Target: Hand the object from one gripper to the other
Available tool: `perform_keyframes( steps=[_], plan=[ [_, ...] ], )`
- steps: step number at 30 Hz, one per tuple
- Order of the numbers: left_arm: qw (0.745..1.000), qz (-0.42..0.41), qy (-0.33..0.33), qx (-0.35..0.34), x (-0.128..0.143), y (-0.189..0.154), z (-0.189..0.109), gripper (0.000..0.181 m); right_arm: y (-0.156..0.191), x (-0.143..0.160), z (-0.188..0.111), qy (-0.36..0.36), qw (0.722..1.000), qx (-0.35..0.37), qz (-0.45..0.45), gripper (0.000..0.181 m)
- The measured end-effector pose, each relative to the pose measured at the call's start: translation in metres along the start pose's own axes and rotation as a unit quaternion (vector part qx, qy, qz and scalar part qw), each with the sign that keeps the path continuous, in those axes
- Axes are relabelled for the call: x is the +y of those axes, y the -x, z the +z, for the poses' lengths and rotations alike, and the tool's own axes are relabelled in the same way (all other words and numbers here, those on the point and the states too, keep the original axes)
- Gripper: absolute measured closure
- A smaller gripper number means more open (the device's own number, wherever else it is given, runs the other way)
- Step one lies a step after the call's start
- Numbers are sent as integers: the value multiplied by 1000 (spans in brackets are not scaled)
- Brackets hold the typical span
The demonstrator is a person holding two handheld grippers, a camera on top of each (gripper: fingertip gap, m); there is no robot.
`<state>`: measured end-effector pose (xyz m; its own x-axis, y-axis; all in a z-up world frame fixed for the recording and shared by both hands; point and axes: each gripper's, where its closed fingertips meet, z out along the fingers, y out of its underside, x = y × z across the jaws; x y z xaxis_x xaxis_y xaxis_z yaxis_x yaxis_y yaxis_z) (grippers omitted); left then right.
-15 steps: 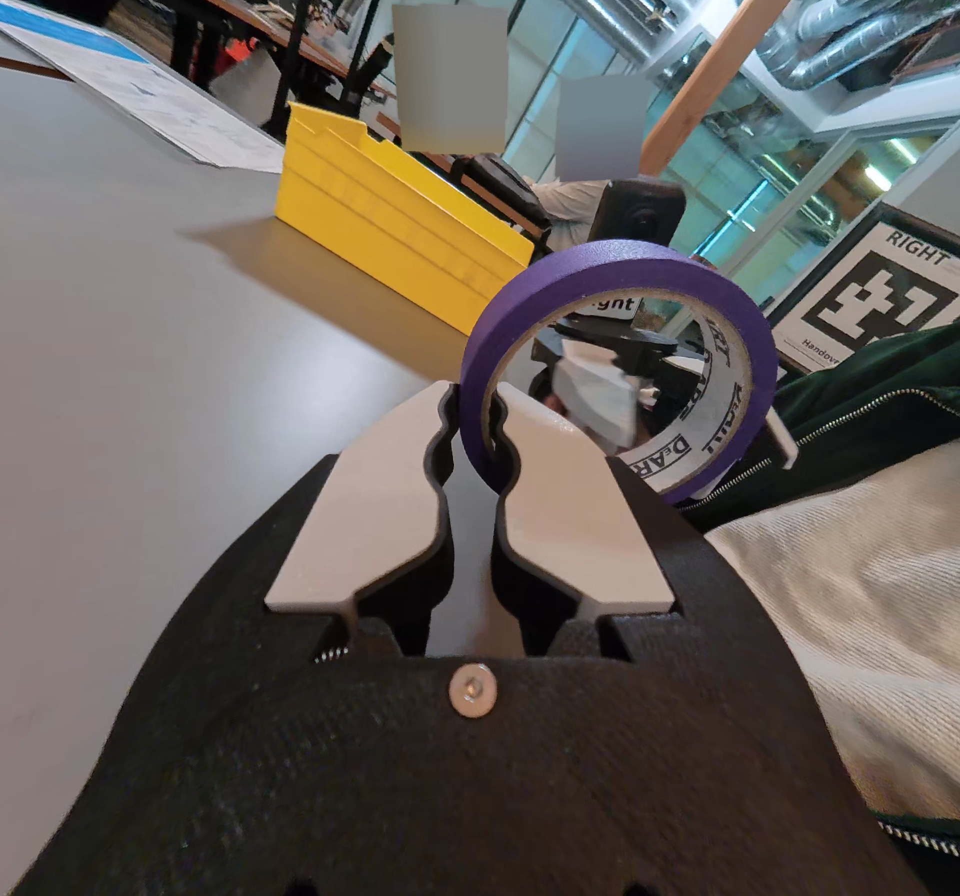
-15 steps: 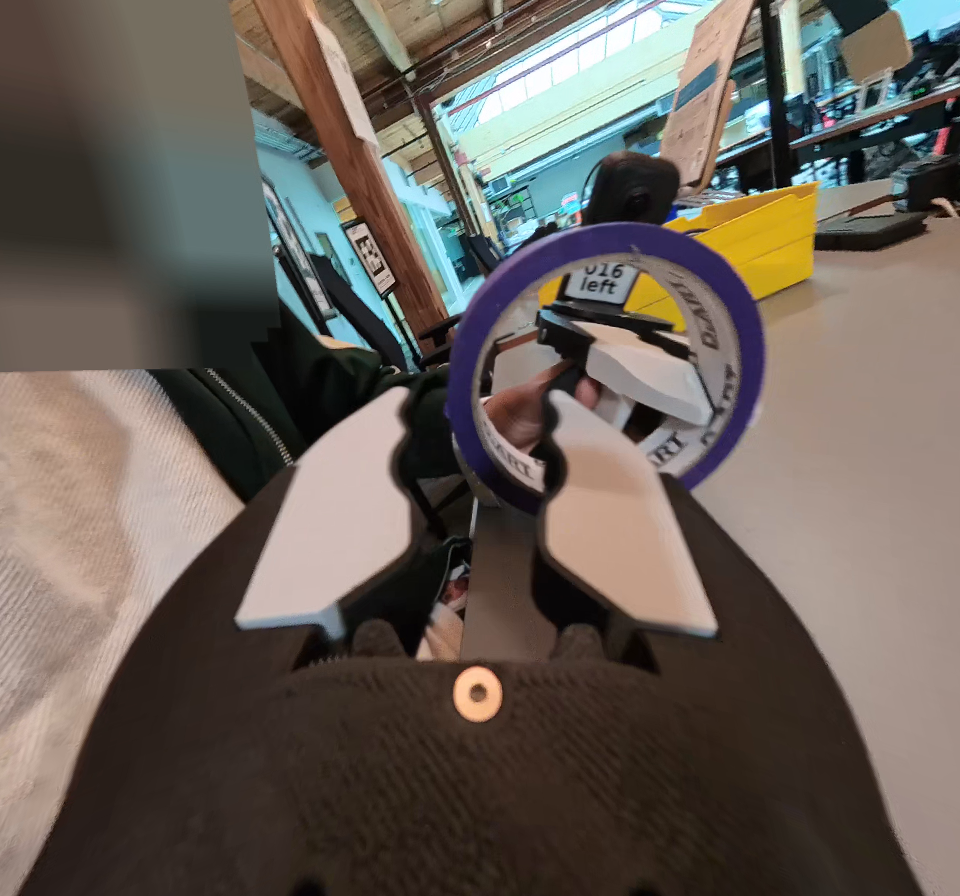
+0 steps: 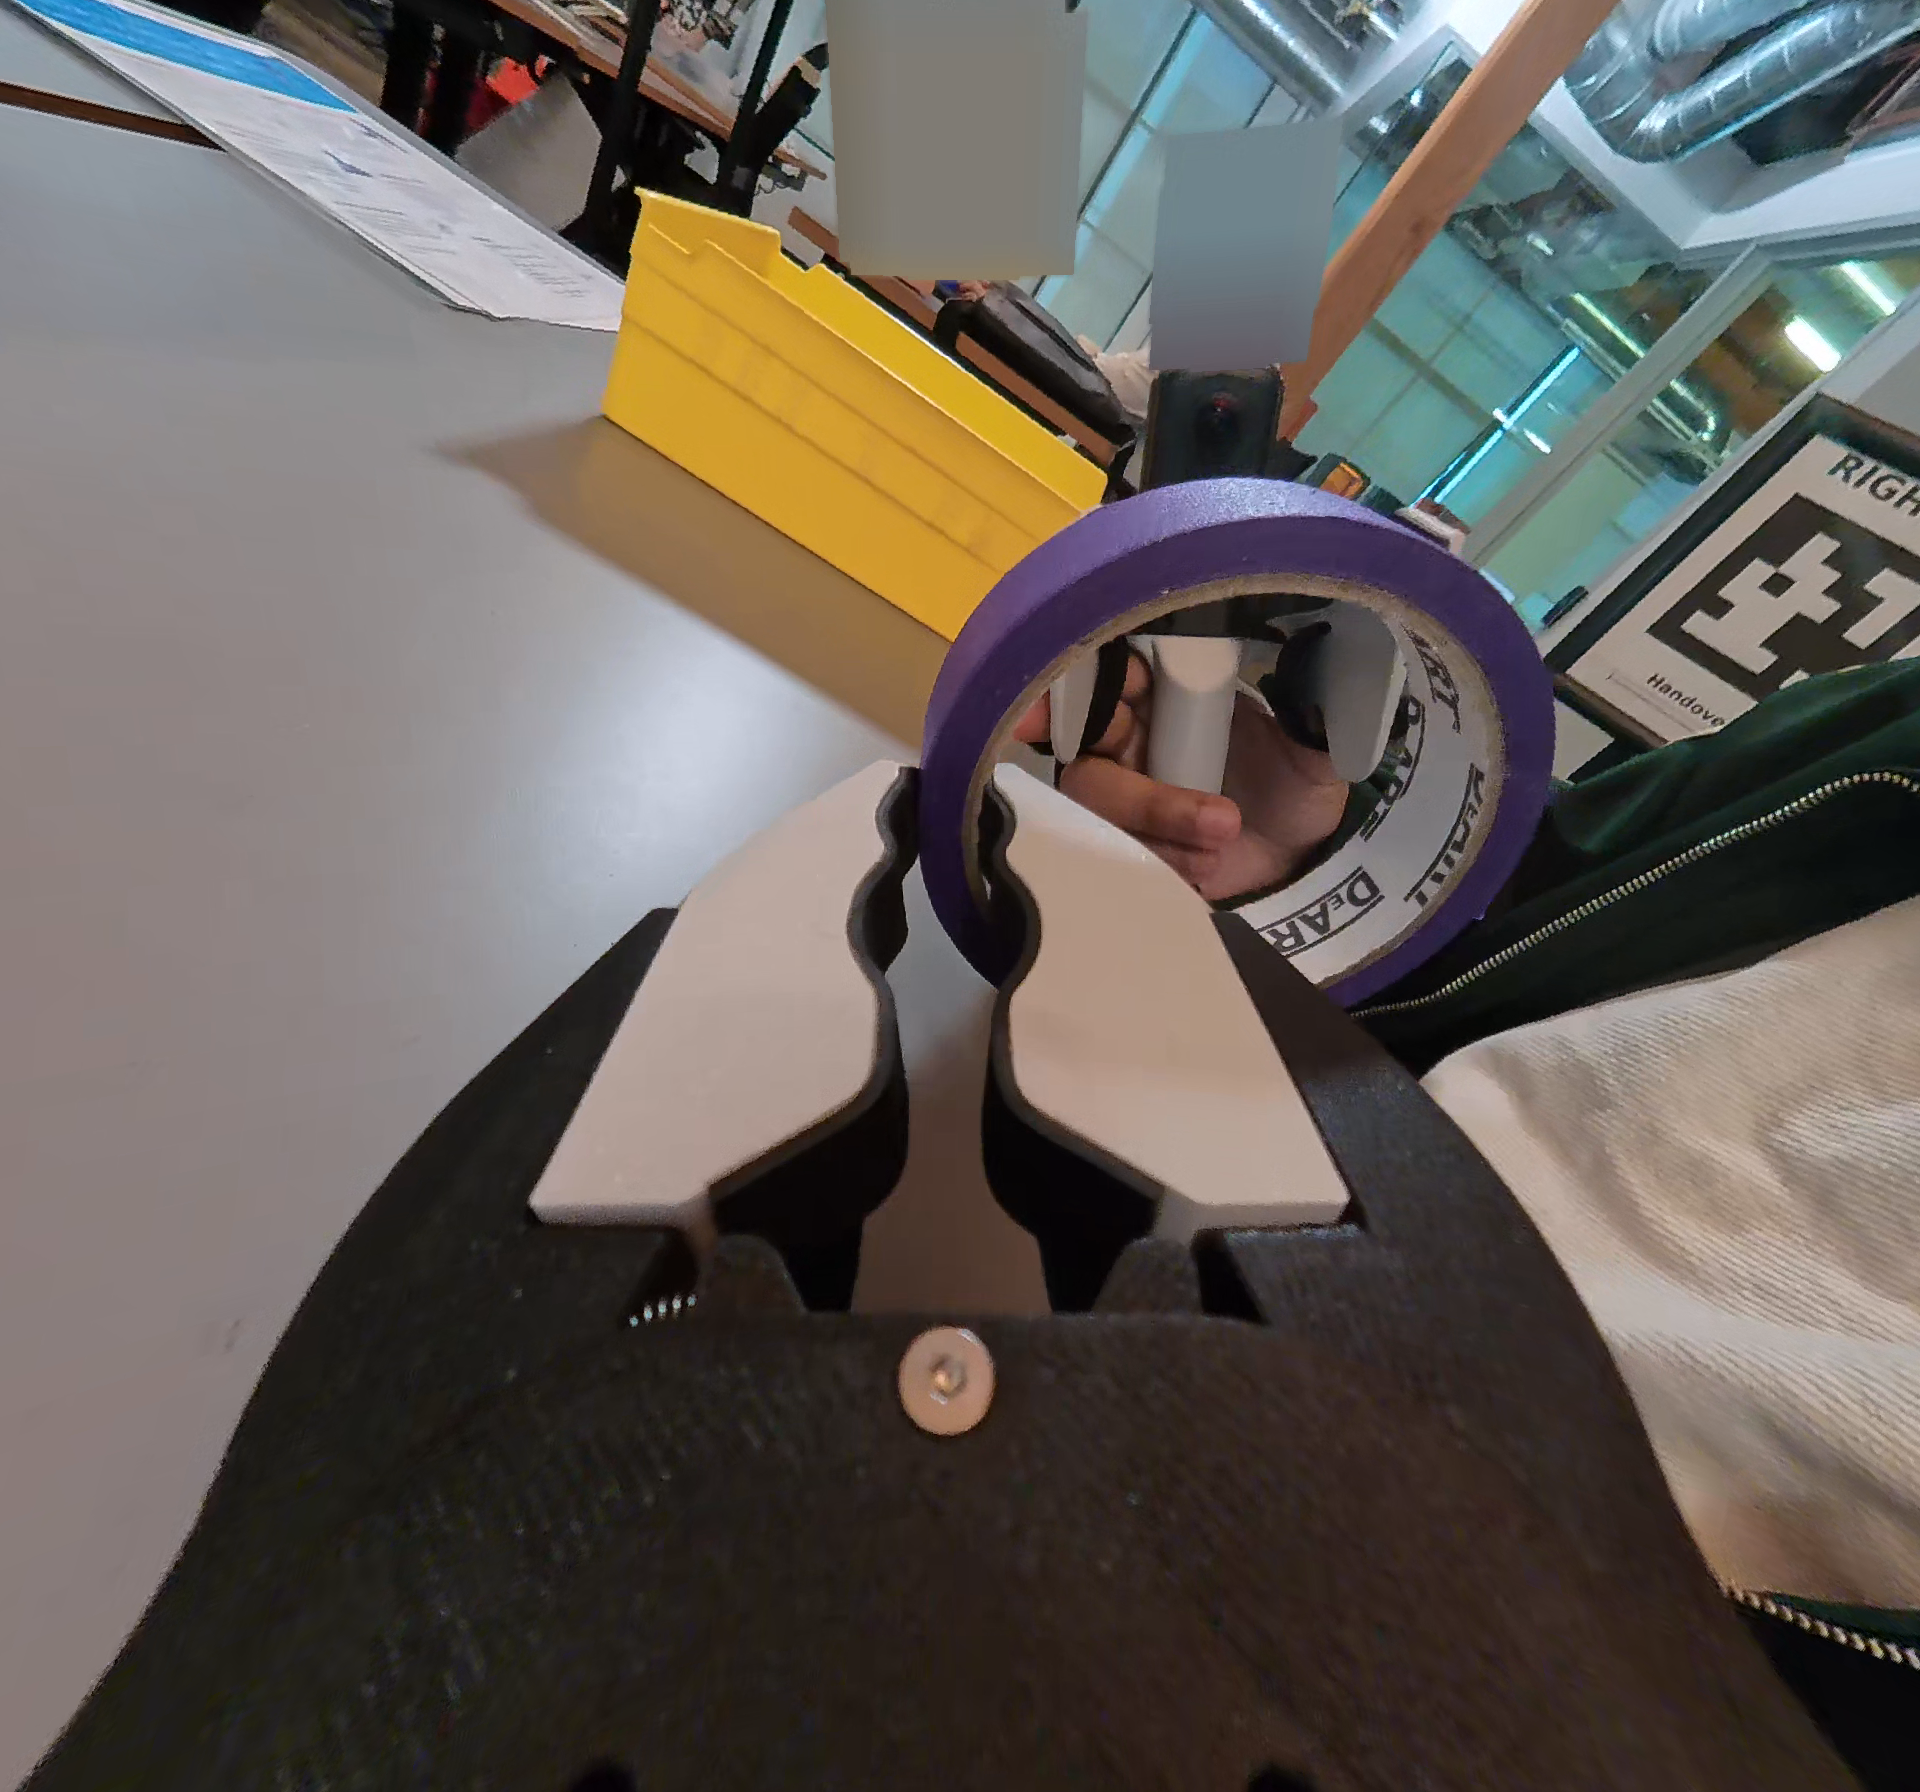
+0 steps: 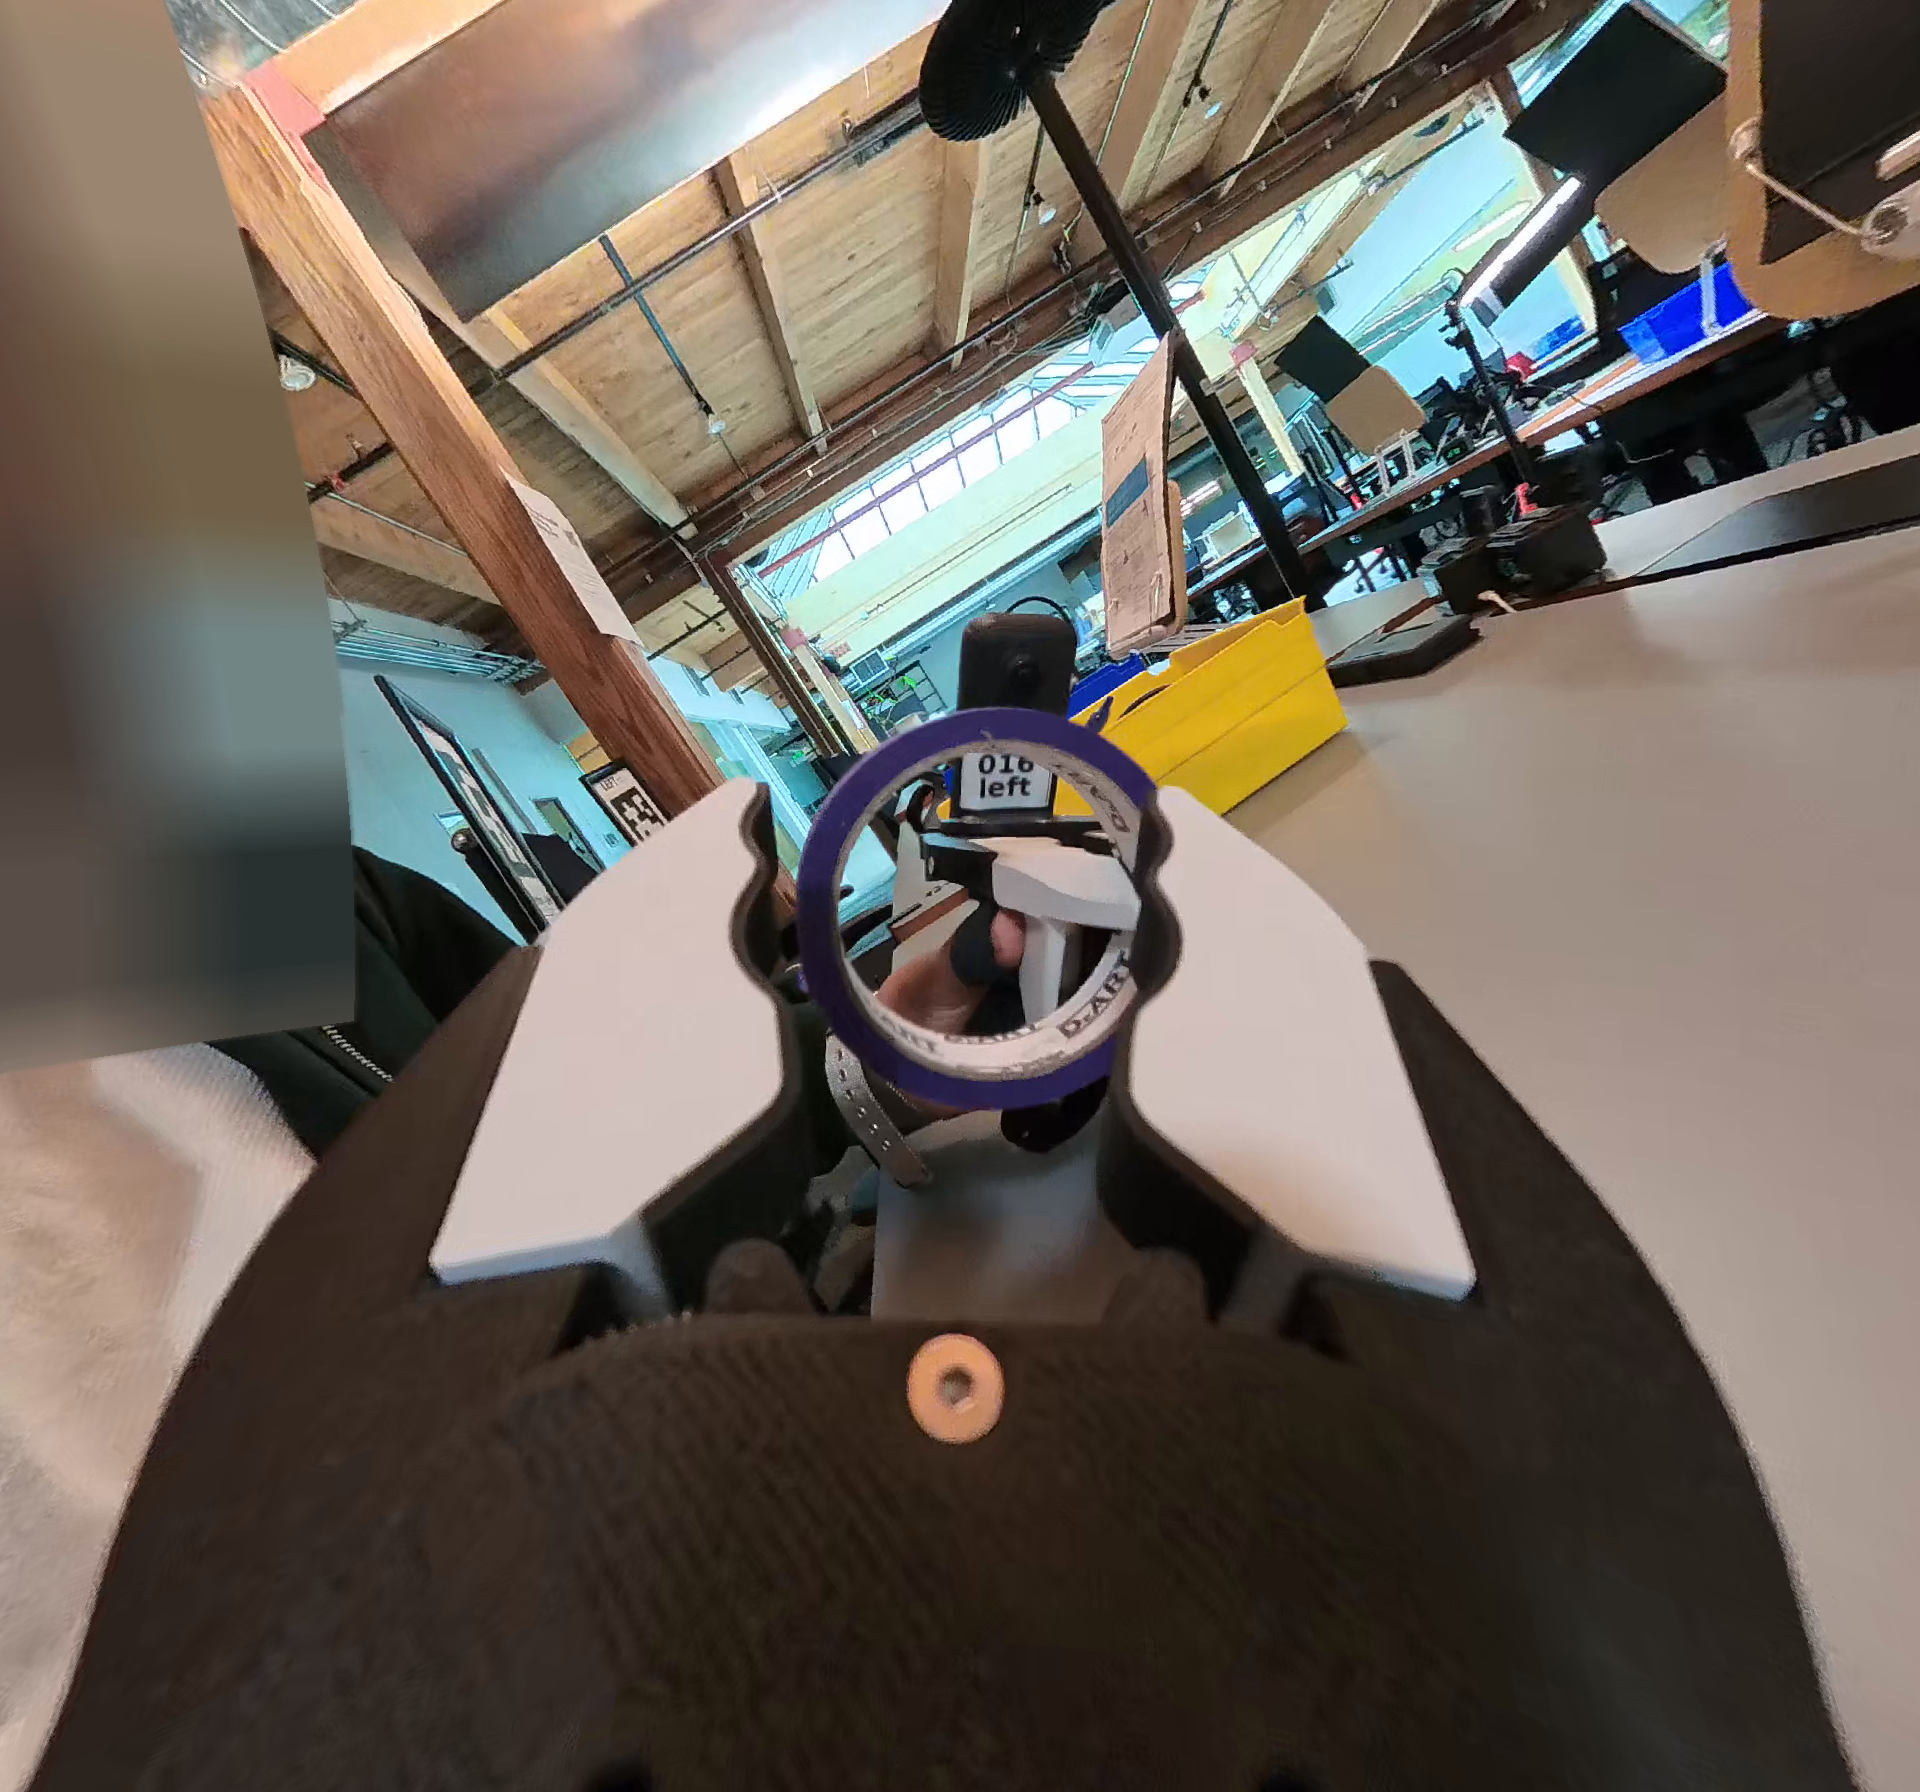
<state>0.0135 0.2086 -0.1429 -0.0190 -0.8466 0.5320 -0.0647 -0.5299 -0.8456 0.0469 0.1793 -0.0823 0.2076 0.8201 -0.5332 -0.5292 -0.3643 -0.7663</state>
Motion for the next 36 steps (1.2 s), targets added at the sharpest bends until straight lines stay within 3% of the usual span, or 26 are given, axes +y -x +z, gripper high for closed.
perform_keyframes(
  steps=[15, 19, 23, 26, 32, 36],
  plan=[
    [1000, -3, 8, -24, 3, 9, -2, 170, -3, 3, -1, 7, 1000, 9, 4, 120],
    [998, -9, 9, -56, 4, 20, -5, 170, -9, 11, 0, 36, 998, 44, -24, 123],
    [992, -4, -6, -128, 0, 41, -16, 170, -24, 27, -2, 114, 973, 142, -143, 124],
    [982, 7, -41, -185, -12, 55, -28, 170, -29, 32, 2, 131, 939, 207, -243, 126],
    [970, 27, -96, -220, -28, 54, -32, 170, -42, 35, 21, 116, 900, 291, -303, 118],
    [969, 43, -108, -216, -32, 45, -24, 170, -34, 34, 36, 103, 891, 288, -335, 118]
  ],
)
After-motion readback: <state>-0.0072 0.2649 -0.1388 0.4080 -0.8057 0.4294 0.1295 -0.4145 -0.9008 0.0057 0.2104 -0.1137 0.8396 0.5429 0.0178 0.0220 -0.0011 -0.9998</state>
